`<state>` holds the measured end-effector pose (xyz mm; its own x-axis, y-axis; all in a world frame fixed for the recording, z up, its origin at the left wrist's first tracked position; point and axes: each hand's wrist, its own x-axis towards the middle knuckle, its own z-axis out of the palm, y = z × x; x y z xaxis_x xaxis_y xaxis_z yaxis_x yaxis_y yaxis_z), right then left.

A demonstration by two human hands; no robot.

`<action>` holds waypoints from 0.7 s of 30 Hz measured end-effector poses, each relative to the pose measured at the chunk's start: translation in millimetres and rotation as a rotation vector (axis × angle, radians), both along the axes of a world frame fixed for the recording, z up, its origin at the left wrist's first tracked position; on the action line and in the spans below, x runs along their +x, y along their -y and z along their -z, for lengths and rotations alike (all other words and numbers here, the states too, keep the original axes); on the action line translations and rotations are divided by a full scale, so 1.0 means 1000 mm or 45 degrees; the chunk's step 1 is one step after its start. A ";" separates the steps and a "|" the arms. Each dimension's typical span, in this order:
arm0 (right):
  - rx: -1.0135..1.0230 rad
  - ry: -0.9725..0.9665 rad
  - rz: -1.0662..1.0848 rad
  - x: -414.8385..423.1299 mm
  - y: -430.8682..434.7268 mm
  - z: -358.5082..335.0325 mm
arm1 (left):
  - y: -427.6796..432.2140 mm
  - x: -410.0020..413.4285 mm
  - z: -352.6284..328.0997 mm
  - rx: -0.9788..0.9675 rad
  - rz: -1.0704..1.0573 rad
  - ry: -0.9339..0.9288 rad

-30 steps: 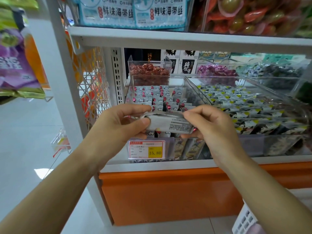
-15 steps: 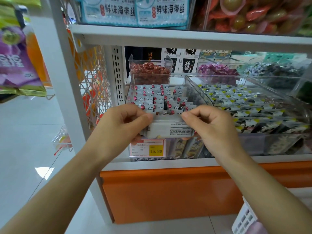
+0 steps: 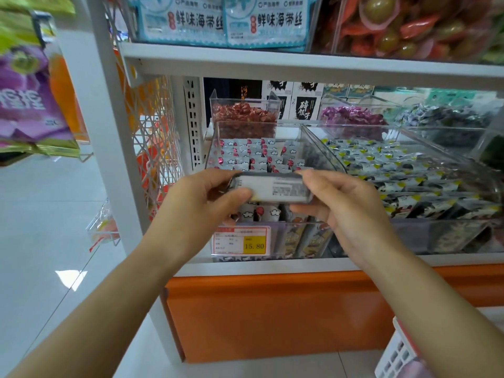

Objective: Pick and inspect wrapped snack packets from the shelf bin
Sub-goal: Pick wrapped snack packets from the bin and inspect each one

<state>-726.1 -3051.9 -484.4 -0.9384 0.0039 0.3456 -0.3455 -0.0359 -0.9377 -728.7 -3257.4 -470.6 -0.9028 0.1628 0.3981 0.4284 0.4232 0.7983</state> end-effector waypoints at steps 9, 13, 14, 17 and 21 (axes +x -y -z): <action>0.310 -0.193 0.368 -0.024 0.005 -0.025 | -0.024 -0.018 0.000 -0.316 -0.227 -0.197; 0.452 -0.240 0.536 -0.057 0.003 -0.047 | -0.050 -0.052 -0.002 -0.623 -0.216 -0.115; 0.480 -0.246 0.559 -0.065 0.004 -0.052 | -0.055 -0.064 -0.002 -0.719 -0.217 -0.072; 0.537 -0.217 0.582 -0.090 0.005 -0.059 | -0.061 -0.103 -0.001 -0.909 -0.274 0.065; 0.617 -0.157 0.562 -0.119 0.011 -0.057 | -0.063 -0.145 0.004 -1.054 -0.391 0.196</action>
<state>-844.9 -3062.7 -427.5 -0.8380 0.1956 0.5094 -0.3369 0.5490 -0.7649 -874.0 -3194.2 -474.3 -0.9876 0.0862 0.1315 0.1145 0.9674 0.2259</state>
